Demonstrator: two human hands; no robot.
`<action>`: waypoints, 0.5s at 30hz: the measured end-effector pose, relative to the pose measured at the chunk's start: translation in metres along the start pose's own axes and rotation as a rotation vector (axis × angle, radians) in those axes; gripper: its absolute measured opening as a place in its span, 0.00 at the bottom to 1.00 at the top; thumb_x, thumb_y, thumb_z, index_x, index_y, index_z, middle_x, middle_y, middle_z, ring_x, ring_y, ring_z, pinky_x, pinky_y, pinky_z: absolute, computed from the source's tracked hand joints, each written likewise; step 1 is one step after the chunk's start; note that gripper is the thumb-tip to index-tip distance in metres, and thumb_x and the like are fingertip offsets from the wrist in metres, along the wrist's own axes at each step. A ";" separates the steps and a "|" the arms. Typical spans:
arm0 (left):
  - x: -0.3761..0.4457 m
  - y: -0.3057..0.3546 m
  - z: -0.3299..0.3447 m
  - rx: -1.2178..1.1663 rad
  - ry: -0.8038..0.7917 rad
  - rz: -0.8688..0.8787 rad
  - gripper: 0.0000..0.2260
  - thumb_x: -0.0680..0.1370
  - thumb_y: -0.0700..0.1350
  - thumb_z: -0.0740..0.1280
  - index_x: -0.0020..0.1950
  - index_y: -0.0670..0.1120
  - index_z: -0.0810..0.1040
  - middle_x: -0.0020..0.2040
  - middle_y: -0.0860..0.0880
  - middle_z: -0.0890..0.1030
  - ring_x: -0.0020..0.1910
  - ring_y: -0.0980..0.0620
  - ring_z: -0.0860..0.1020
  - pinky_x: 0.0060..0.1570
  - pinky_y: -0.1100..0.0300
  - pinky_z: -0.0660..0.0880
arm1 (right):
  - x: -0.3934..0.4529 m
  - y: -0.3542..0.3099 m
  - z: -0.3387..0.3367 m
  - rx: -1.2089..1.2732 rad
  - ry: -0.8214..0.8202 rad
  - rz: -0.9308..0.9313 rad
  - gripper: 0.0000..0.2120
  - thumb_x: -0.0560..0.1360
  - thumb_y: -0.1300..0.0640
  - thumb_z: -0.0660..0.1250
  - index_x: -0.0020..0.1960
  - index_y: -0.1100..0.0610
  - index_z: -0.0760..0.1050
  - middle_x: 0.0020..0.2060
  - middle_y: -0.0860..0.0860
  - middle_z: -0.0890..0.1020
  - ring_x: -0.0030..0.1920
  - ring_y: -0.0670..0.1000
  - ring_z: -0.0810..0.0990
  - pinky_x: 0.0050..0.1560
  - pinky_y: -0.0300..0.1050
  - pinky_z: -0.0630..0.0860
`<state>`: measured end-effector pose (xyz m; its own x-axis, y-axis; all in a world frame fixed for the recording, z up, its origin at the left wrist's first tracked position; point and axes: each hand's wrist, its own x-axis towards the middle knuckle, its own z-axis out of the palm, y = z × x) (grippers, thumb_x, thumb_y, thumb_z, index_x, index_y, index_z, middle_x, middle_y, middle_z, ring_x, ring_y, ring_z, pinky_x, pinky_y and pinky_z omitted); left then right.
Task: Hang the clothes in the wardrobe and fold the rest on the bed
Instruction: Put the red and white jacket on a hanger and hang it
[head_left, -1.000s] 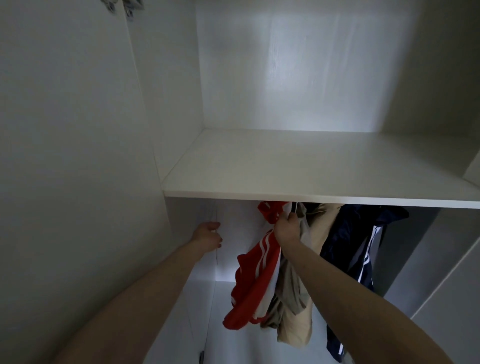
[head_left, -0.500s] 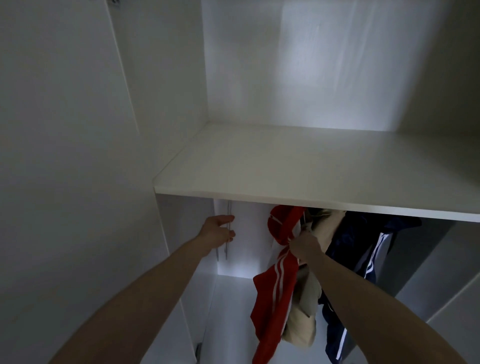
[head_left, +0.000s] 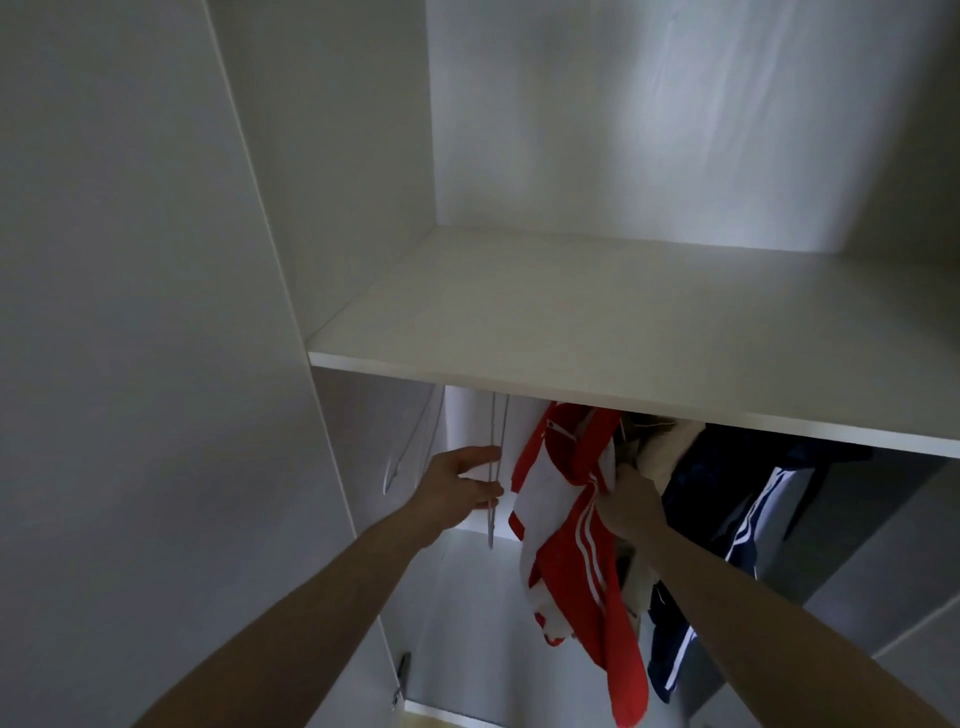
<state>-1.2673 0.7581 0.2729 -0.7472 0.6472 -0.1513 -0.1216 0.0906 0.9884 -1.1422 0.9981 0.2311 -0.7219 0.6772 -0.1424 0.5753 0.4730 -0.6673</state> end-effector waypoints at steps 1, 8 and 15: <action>-0.008 -0.004 0.000 0.003 0.003 -0.005 0.23 0.74 0.29 0.74 0.68 0.44 0.80 0.67 0.50 0.78 0.49 0.45 0.87 0.46 0.58 0.82 | -0.003 0.001 0.001 0.046 0.010 -0.021 0.10 0.83 0.49 0.64 0.54 0.57 0.75 0.47 0.54 0.81 0.49 0.55 0.81 0.43 0.43 0.75; -0.066 -0.035 0.001 0.032 0.010 -0.086 0.21 0.72 0.28 0.74 0.58 0.49 0.84 0.66 0.50 0.81 0.47 0.39 0.86 0.46 0.54 0.82 | -0.055 -0.002 0.008 0.213 0.094 -0.189 0.17 0.80 0.62 0.67 0.67 0.58 0.70 0.53 0.51 0.81 0.56 0.56 0.82 0.58 0.49 0.79; -0.118 -0.080 -0.012 0.066 0.029 -0.183 0.21 0.72 0.28 0.75 0.54 0.54 0.86 0.61 0.54 0.84 0.42 0.44 0.87 0.40 0.59 0.81 | -0.134 0.018 0.035 0.269 0.055 -0.105 0.13 0.79 0.63 0.67 0.63 0.58 0.74 0.51 0.48 0.81 0.49 0.47 0.83 0.55 0.49 0.82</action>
<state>-1.1767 0.6655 0.2113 -0.7353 0.5933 -0.3276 -0.2148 0.2545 0.9429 -1.0482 0.8964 0.2128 -0.7458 0.6656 -0.0271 0.3707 0.3808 -0.8471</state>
